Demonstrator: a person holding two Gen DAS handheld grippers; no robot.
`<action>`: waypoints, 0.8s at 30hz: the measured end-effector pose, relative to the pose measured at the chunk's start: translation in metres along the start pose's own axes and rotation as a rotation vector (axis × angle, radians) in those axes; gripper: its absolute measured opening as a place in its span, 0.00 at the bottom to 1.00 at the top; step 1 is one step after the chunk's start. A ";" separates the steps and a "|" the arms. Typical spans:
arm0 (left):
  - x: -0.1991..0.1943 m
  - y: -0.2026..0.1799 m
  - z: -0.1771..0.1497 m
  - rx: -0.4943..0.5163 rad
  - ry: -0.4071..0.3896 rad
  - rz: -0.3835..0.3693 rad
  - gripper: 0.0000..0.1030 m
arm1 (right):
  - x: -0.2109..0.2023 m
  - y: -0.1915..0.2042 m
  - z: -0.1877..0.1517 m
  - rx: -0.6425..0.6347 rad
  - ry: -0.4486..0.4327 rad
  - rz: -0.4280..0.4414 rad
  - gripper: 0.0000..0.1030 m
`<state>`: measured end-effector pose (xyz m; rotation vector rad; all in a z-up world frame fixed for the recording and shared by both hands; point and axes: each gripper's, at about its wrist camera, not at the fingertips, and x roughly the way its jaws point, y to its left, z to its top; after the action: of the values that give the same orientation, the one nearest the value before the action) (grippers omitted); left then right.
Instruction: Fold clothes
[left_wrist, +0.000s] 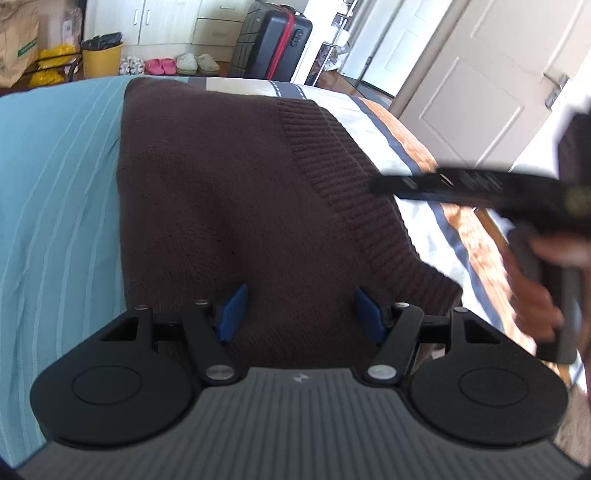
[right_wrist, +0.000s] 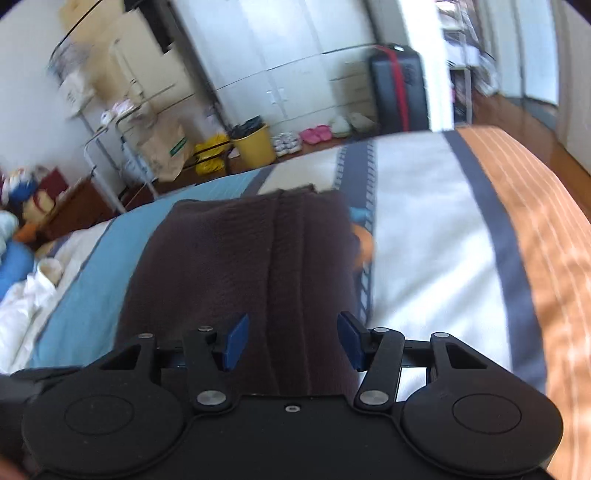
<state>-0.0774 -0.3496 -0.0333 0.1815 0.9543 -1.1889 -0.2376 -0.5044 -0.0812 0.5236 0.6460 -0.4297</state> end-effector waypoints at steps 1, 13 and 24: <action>0.000 0.000 -0.002 0.003 -0.001 -0.002 0.62 | 0.005 0.001 0.001 -0.015 -0.010 0.020 0.57; -0.018 0.035 0.002 -0.150 0.011 -0.155 0.62 | -0.003 0.027 -0.004 -0.183 -0.133 -0.054 0.04; -0.049 0.042 0.019 -0.122 -0.052 -0.126 0.68 | -0.004 -0.012 -0.001 0.060 -0.022 -0.097 0.01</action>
<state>-0.0341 -0.3085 -0.0013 -0.0071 1.0014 -1.2400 -0.2476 -0.5127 -0.0828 0.5457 0.6409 -0.5468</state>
